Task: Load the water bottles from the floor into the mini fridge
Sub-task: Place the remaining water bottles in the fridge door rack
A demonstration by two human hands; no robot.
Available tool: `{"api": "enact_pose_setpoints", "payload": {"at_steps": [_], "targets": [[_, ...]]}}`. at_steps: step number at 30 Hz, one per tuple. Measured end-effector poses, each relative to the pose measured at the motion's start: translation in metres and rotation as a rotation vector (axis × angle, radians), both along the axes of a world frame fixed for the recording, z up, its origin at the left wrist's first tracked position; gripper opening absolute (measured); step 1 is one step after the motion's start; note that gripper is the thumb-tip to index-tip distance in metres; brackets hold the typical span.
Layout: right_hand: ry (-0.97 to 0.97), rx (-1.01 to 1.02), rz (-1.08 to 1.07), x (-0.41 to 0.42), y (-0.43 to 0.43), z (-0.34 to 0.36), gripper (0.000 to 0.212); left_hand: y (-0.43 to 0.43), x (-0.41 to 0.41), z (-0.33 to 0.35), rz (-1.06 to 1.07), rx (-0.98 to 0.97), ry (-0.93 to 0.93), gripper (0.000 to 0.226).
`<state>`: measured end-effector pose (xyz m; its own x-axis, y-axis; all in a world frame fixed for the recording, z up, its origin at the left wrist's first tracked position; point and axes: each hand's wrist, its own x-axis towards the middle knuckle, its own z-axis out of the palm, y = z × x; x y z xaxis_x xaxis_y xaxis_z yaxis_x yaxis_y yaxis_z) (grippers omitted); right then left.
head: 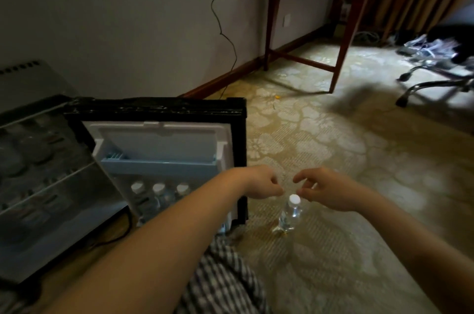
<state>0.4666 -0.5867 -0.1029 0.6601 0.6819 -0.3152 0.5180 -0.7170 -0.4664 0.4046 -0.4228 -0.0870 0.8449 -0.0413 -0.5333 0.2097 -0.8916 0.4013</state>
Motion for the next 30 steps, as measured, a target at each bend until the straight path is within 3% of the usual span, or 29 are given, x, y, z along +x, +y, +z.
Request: {"api": "enact_pose_setpoints", "payload": {"at_steps": [3,7,13,18,21,30], "targets": [[0.038,-0.028,-0.074,0.018,-0.023,-0.022,0.036,-0.023,0.022,-0.021,-0.018,0.132,0.036,0.041],[0.065,-0.091,-0.125,0.037,-0.039,-0.052,0.035,-0.043,0.04,-0.059,0.053,0.127,0.075,0.039],[0.095,-0.172,-0.211,0.057,-0.034,-0.108,0.047,-0.055,0.059,-0.116,0.325,-0.053,0.05,0.037],[0.066,-0.162,-0.221,0.068,-0.012,-0.14,0.056,-0.061,0.061,-0.163,0.529,-0.273,0.095,0.064],[0.053,-0.159,-0.208,0.071,-0.003,-0.161,0.055,-0.066,0.059,-0.188,0.615,-0.37,0.112,0.068],[-0.001,-0.239,-0.136,0.084,0.02,-0.204,0.055,-0.069,0.078,-0.23,0.673,-0.572,0.146,0.06]]}}
